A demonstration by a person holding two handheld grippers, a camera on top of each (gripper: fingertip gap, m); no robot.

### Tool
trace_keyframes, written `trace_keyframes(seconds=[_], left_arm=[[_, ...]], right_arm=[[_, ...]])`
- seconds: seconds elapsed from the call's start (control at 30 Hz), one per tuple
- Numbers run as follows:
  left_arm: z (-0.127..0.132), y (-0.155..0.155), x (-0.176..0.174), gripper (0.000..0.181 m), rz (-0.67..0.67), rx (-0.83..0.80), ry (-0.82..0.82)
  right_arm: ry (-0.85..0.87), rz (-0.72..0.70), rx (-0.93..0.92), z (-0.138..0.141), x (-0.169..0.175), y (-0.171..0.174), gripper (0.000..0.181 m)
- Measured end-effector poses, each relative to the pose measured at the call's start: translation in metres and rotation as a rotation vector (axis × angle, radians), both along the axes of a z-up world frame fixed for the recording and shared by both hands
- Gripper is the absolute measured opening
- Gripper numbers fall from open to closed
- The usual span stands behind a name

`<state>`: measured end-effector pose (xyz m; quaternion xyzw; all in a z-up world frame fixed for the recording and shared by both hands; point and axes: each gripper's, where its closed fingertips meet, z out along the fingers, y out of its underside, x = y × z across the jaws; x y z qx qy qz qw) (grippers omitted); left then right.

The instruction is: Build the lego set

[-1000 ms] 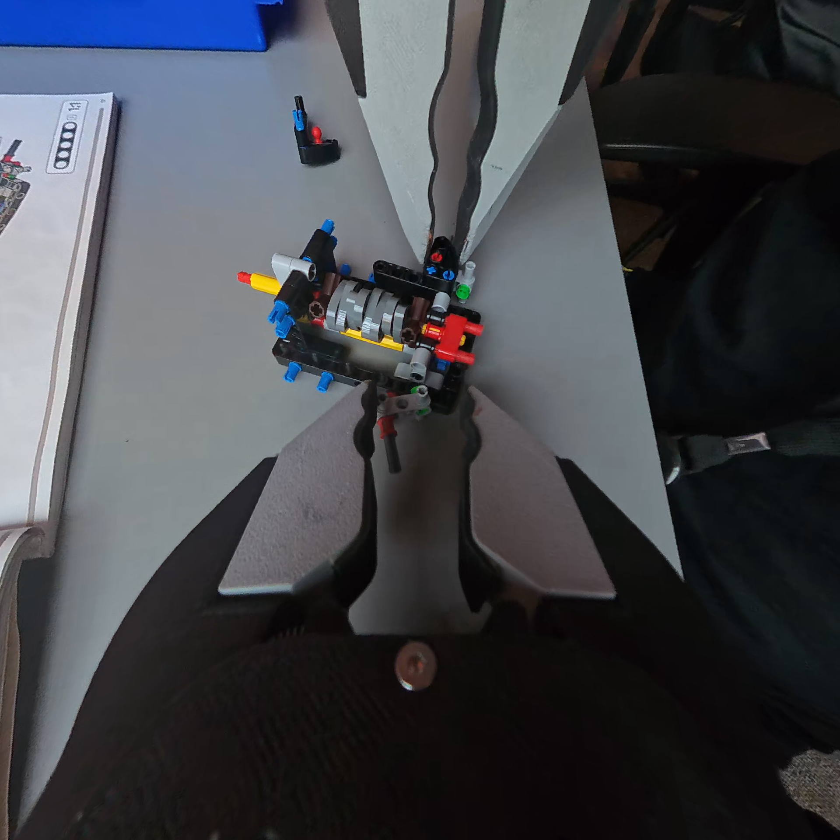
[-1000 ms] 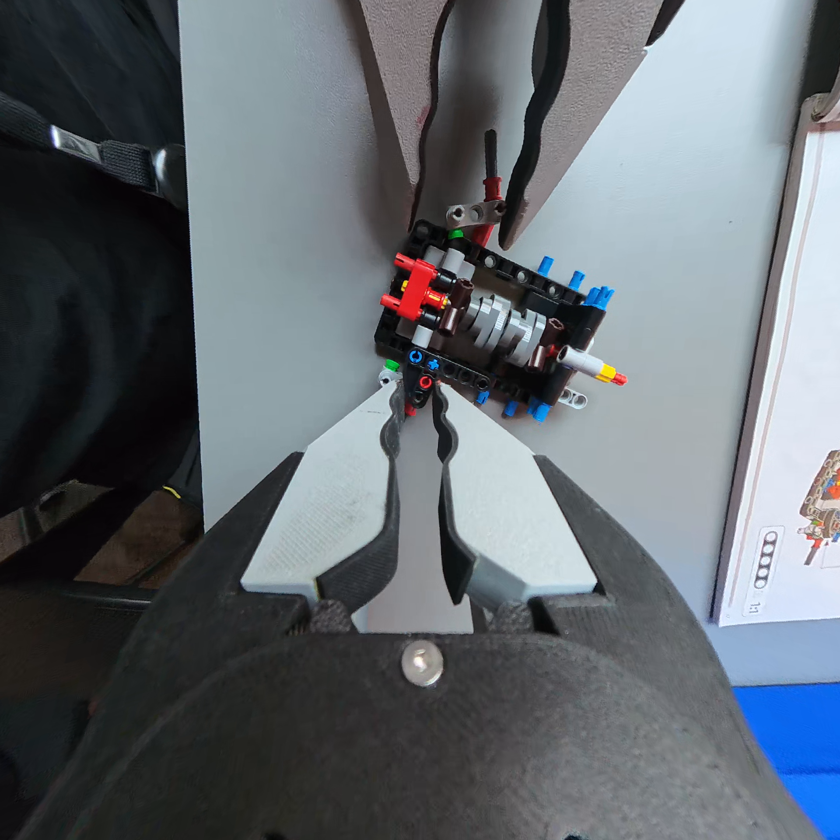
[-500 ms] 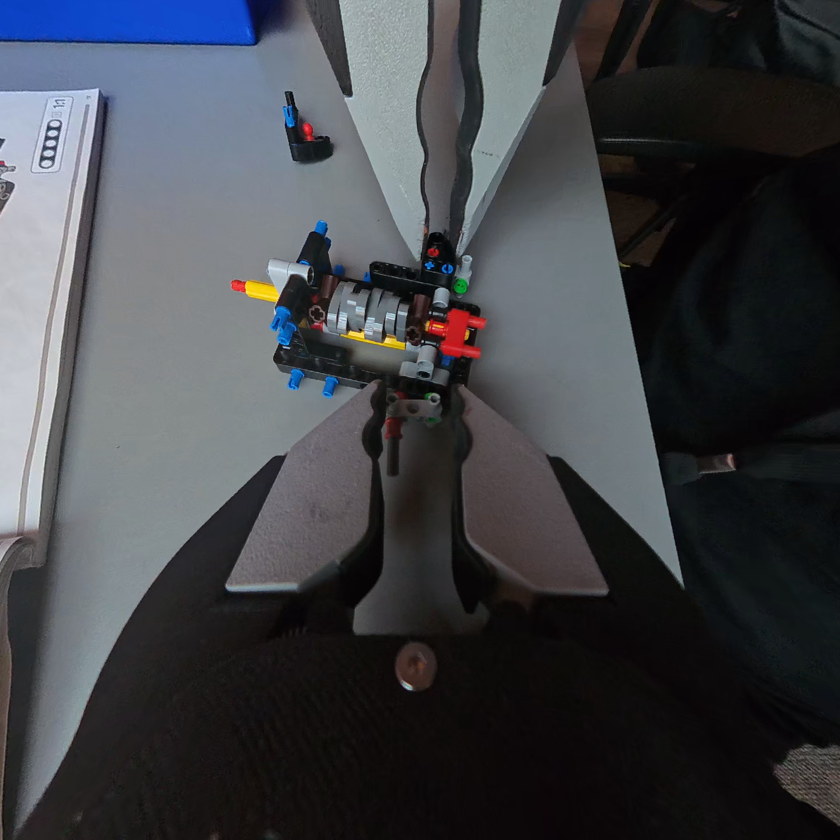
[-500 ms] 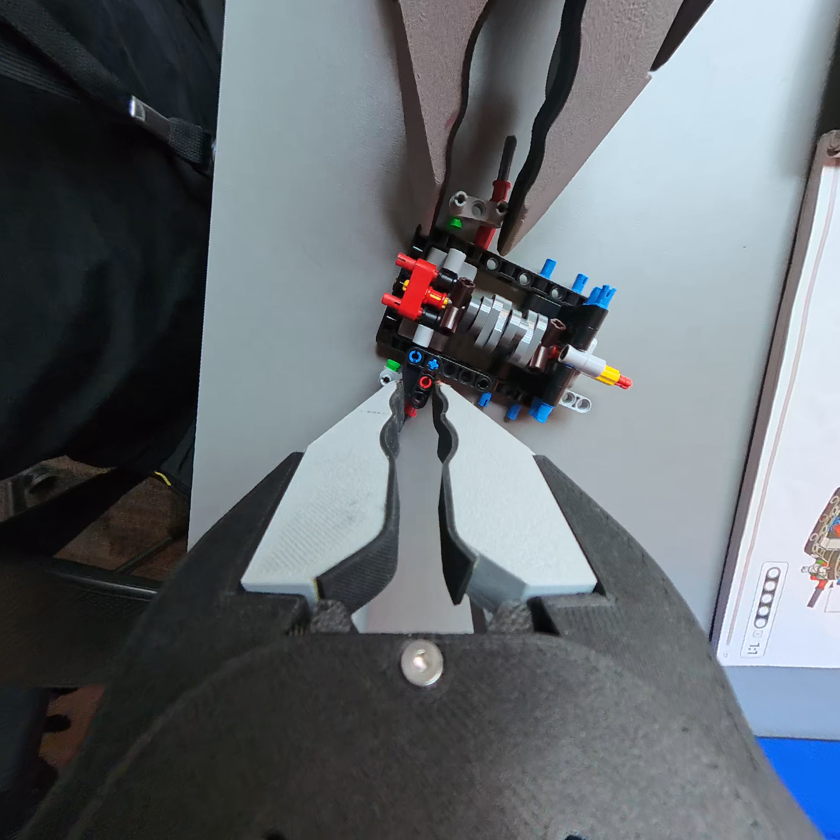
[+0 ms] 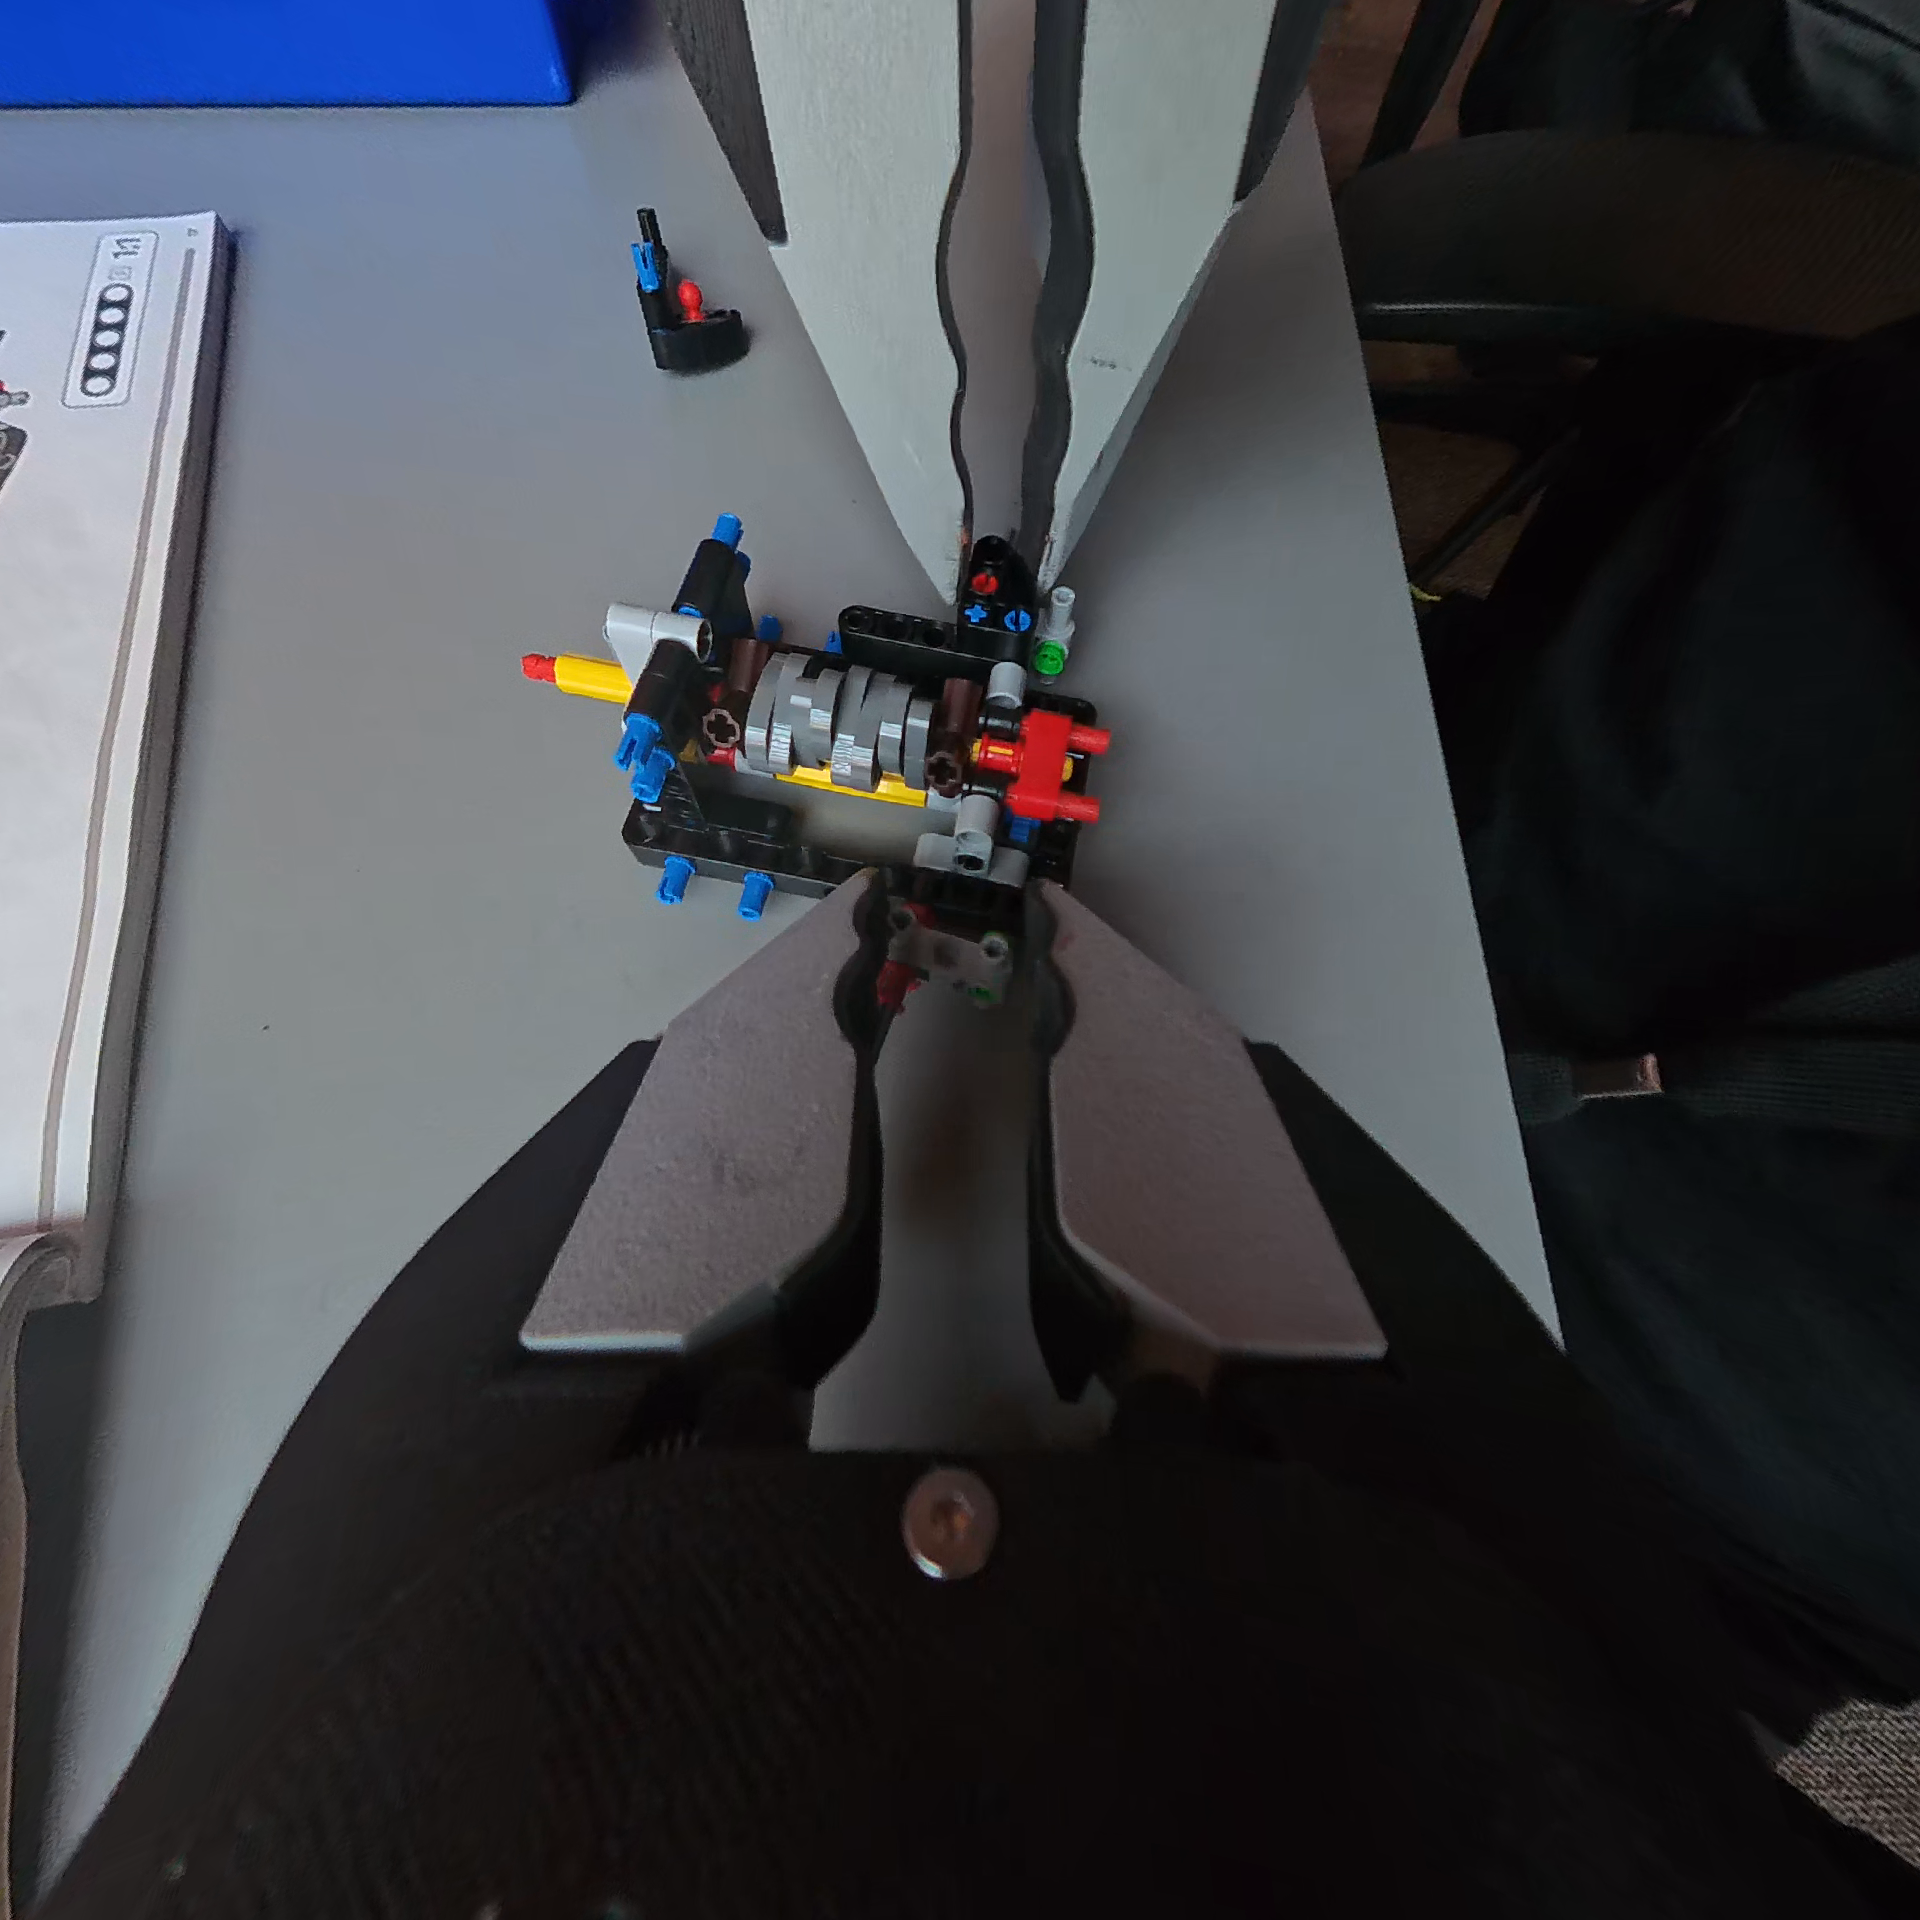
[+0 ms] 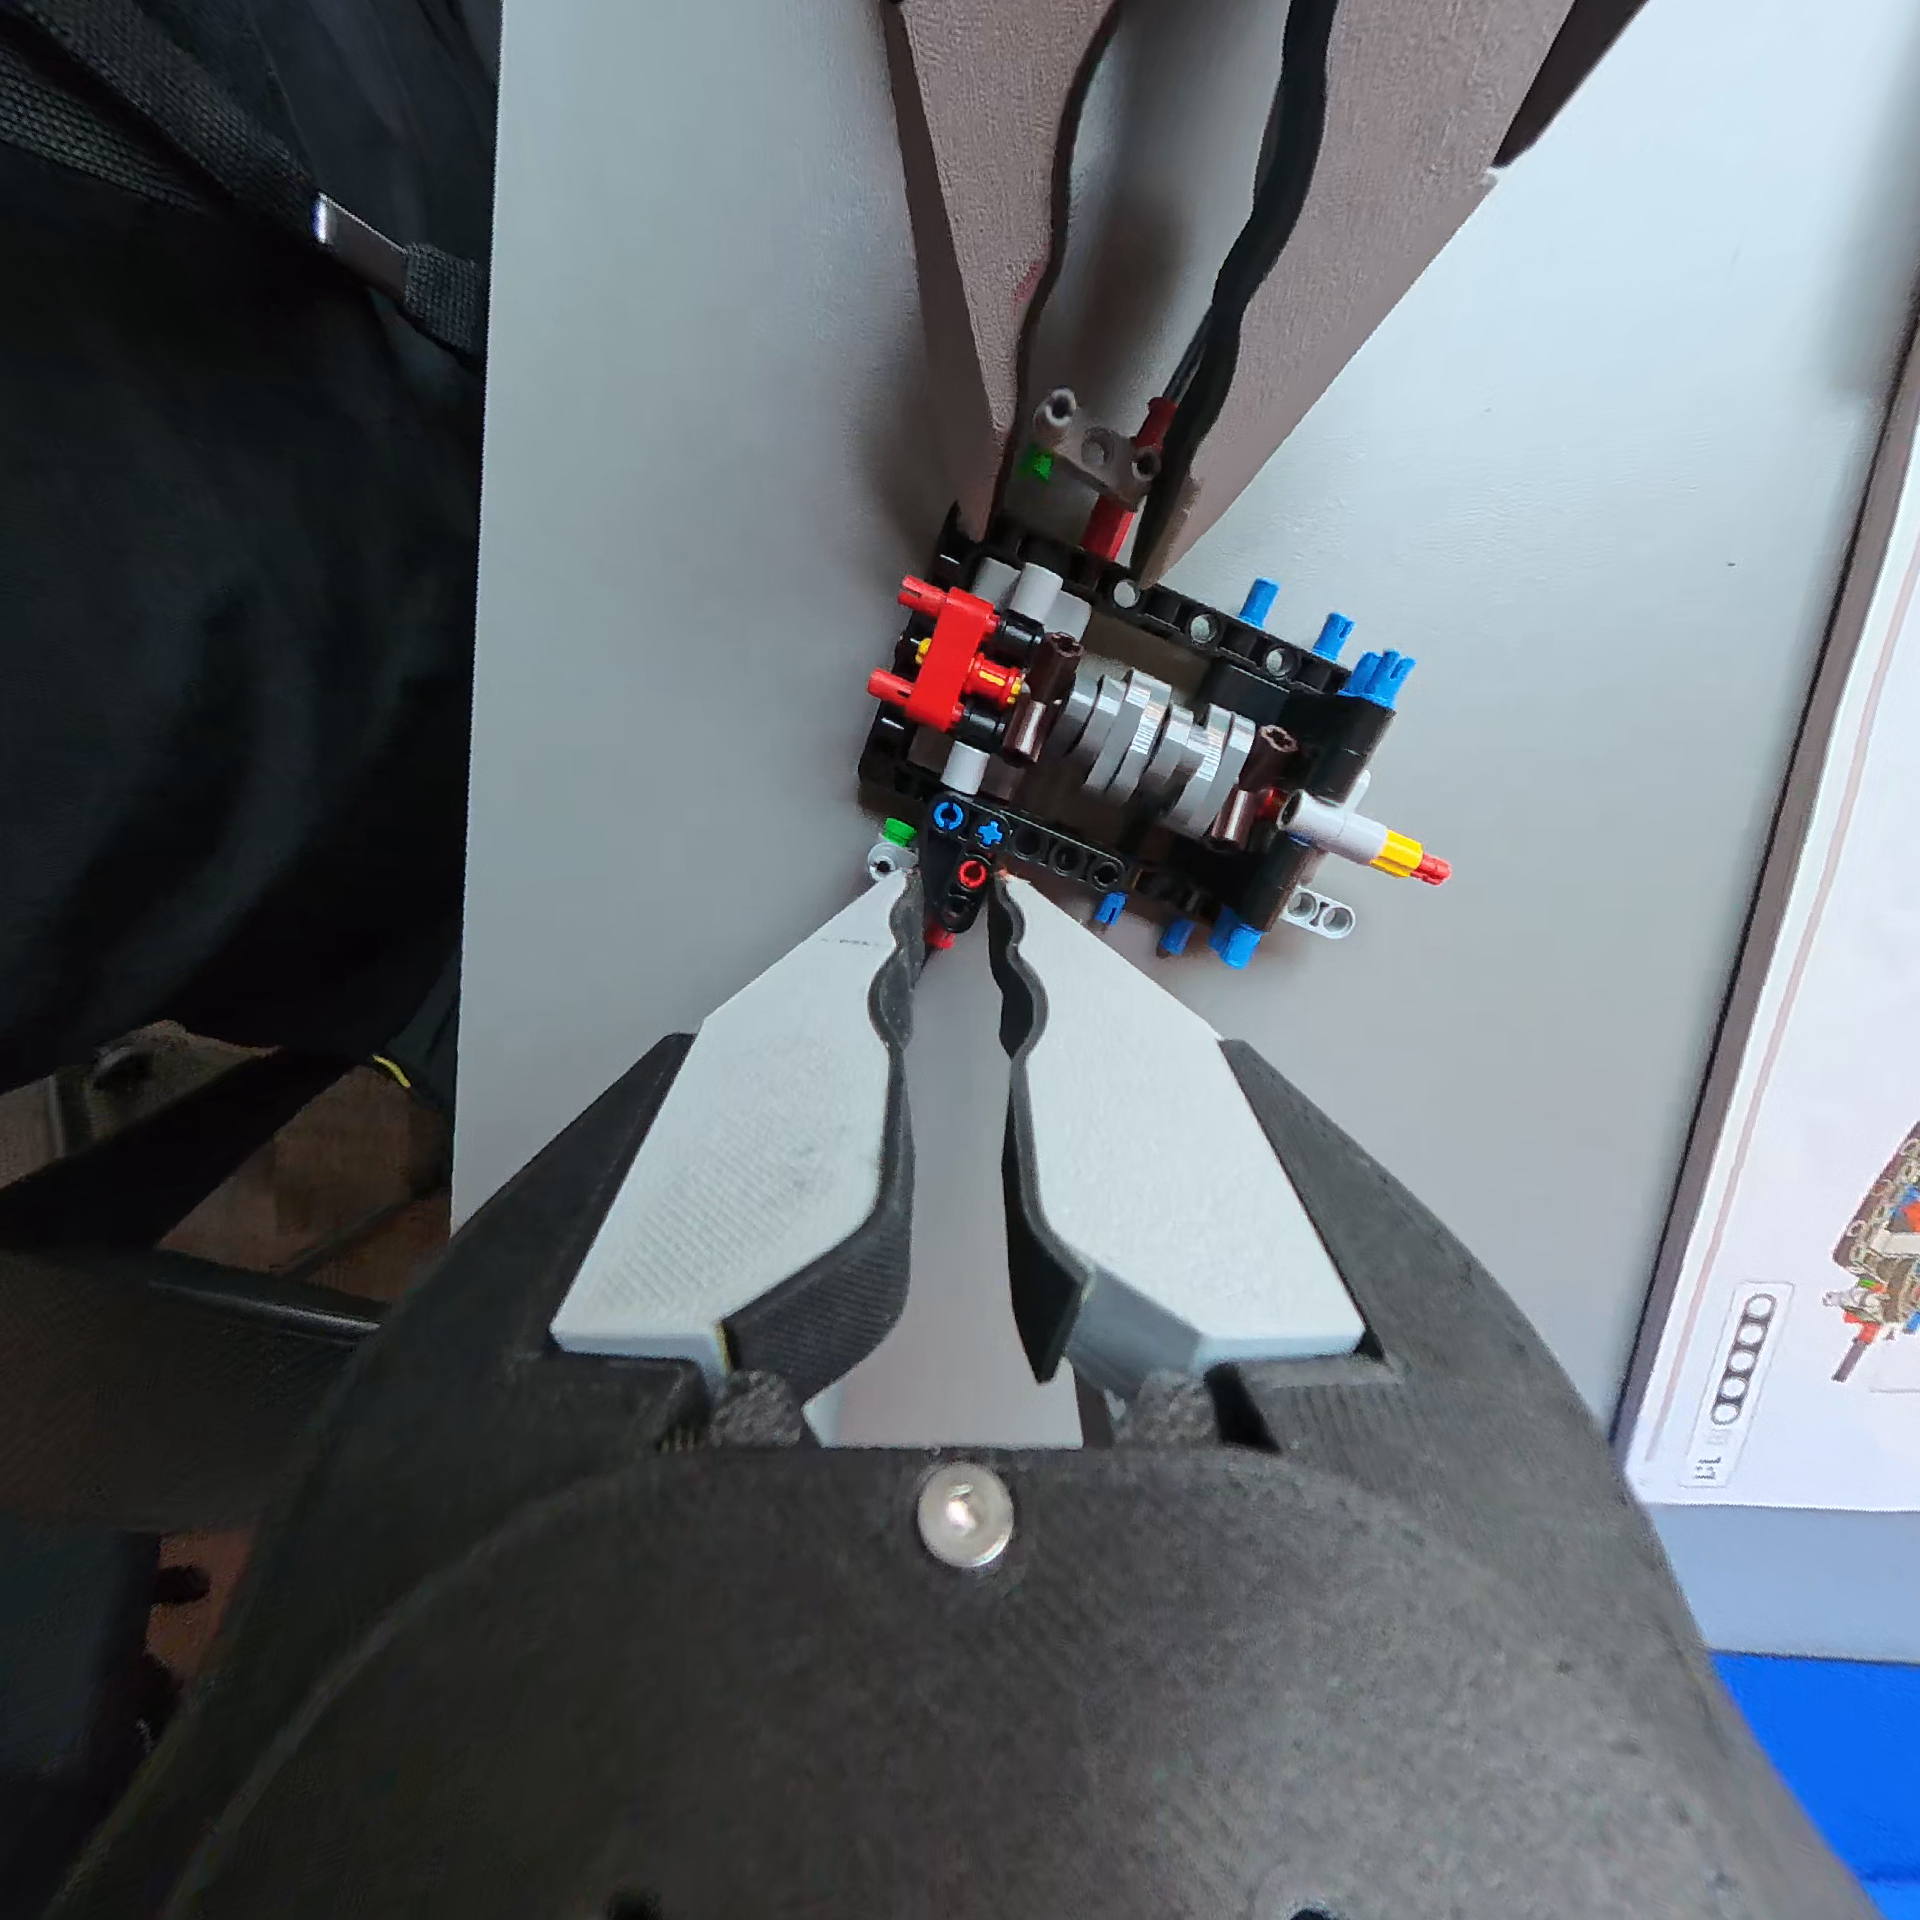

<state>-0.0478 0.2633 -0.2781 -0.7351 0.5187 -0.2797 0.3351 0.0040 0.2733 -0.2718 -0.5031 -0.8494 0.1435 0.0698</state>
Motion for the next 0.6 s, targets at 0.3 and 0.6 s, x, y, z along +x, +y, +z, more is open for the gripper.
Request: trace_keyframes(seconds=[0.3,0.6], left_arm=[[-0.0009,-0.0007,0.0012,0.019,-0.002,-0.01,0.003],[-0.0016,0.0,0.0026,0.019,0.006,-0.021,0.004]], right_arm=[[-0.075,0.029,0.037,-0.0004,-0.0012,0.0009,0.009],[-0.076,0.03,0.026,-0.0002,-0.0016,0.0004,0.01]])
